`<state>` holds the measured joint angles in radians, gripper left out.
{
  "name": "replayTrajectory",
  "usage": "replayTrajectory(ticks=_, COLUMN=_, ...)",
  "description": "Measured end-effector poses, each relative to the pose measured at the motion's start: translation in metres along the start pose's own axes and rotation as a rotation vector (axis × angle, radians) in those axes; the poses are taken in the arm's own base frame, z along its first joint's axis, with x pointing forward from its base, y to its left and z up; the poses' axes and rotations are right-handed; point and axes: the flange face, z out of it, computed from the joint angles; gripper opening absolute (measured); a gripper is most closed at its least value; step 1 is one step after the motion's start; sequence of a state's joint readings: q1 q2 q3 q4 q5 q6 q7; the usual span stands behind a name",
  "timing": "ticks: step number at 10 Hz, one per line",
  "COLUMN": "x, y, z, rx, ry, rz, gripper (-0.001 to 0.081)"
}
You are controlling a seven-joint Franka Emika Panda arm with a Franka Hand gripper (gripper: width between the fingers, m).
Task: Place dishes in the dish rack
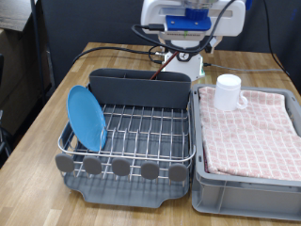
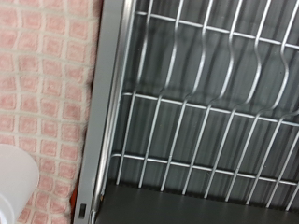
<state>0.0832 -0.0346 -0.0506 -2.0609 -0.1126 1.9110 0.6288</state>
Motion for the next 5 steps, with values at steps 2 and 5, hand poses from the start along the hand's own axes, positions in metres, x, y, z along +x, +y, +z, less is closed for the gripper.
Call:
replayTrajectory(ticks=2, x=-0.006, y=-0.001, z=0.000, rx=-0.003, ry=0.008, rz=-0.010, gripper=0.0803)
replayTrajectory(ticks=5, x=-0.019, y=-0.016, z=-0.005, rx=-0.010, ry=0.008, rz=-0.065, gripper=0.0803)
